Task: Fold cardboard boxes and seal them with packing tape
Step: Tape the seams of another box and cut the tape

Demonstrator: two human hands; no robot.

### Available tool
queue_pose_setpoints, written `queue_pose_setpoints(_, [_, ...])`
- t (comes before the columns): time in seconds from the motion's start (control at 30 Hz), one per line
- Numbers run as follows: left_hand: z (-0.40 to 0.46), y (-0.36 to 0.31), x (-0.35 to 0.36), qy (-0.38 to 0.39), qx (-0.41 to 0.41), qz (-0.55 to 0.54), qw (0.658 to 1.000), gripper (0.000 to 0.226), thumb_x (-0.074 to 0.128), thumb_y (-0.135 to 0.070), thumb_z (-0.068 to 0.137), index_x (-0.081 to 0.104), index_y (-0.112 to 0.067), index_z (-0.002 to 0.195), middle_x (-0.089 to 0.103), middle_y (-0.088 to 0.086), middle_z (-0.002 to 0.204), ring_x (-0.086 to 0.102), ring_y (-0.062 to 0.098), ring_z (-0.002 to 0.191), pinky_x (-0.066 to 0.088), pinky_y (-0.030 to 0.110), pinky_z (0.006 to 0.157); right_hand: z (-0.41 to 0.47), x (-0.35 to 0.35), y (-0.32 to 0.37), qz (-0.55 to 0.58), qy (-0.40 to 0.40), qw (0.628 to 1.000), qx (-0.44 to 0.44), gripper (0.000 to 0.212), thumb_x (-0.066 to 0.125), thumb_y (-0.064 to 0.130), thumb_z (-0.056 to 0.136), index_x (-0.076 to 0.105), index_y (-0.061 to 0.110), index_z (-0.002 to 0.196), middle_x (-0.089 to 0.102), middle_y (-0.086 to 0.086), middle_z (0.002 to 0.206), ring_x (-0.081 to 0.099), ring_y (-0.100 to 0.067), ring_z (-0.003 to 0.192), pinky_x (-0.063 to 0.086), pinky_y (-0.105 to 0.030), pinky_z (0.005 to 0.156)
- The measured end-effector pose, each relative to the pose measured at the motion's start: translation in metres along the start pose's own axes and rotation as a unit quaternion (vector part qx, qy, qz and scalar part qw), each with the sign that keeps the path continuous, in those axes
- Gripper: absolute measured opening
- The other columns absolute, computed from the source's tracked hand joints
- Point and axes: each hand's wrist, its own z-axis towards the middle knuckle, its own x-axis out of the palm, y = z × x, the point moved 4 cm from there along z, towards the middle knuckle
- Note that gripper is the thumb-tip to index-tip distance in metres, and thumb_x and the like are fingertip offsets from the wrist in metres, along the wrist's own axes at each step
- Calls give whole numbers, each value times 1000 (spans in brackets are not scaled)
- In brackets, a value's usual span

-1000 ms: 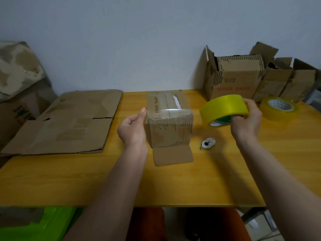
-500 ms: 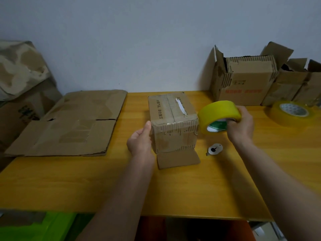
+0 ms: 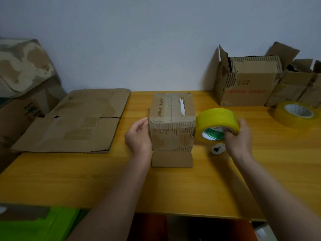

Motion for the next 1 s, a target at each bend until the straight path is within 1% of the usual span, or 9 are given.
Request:
queue_pose_setpoints(0.13, [-7,1,-1,78,116,145,979,40,48,0,98,57,-17,132,61,-9,125,58,3,110,51,14,86,-16,4,-3,8,0,1000,-4,27,55,-1,87,49,6,113,53,-9,89,52,-29,84,42,-38,69])
queue_pose_setpoints(0.3, [15,-12,4,225,9,231,947,30,40,-18,100,62,-22,121,60,-3,125,52,15,108,46,35,92,-33,6,-2,42,38,998,0,27,54,-5,87,42,7,109,45,1,76,50,-19,67,42,-26,53])
queue_pose_setpoints(0.4, [18,-39,3,139,132,366,911,35,40,-28,99,52,-23,131,47,3,140,41,22,127,37,43,108,-43,15,-2,32,79,996,-18,34,59,-3,85,39,13,108,47,3,83,54,-29,81,48,-43,66])
queue_pose_setpoints(0.47, [1,-57,14,121,254,379,881,34,38,-30,100,55,-18,128,56,1,122,47,18,116,43,35,94,-49,22,-1,33,98,994,-29,40,60,-3,84,37,17,109,43,8,83,48,-24,82,39,-34,66])
queue_pose_setpoints(0.53, [-14,-57,30,193,267,394,858,40,35,-43,101,67,-21,96,62,-4,93,53,17,96,42,29,73,-56,25,3,31,122,991,-42,41,63,-2,83,35,17,108,43,9,82,44,-20,79,33,-31,60])
queue_pose_setpoints(0.67, [-4,-36,49,285,246,423,824,50,45,-55,95,56,-25,134,49,-6,143,33,20,136,29,41,110,-66,25,10,51,248,965,-67,48,80,8,73,49,18,109,60,1,96,58,-20,89,49,-31,78])
queue_pose_setpoints(0.8, [11,-36,62,405,267,341,805,46,61,-38,92,55,-25,136,43,-5,149,28,19,142,16,37,118,-73,18,17,43,448,891,-64,56,84,32,68,58,27,118,66,13,113,59,-4,109,47,-28,97])
queue_pose_setpoints(0.87, [14,-38,69,477,281,354,753,45,59,-29,94,51,-21,138,39,-5,151,24,15,144,7,32,118,-77,18,21,94,505,857,-41,42,75,35,79,63,21,117,68,8,115,61,-9,110,49,-28,95])
queue_pose_setpoints(1.0, [25,-40,77,521,287,396,699,46,49,-28,99,41,-24,144,29,-11,155,13,10,147,-3,31,117,-74,33,26,132,438,887,-65,58,63,50,86,63,-4,107,65,-26,103,60,-44,100,48,-57,90])
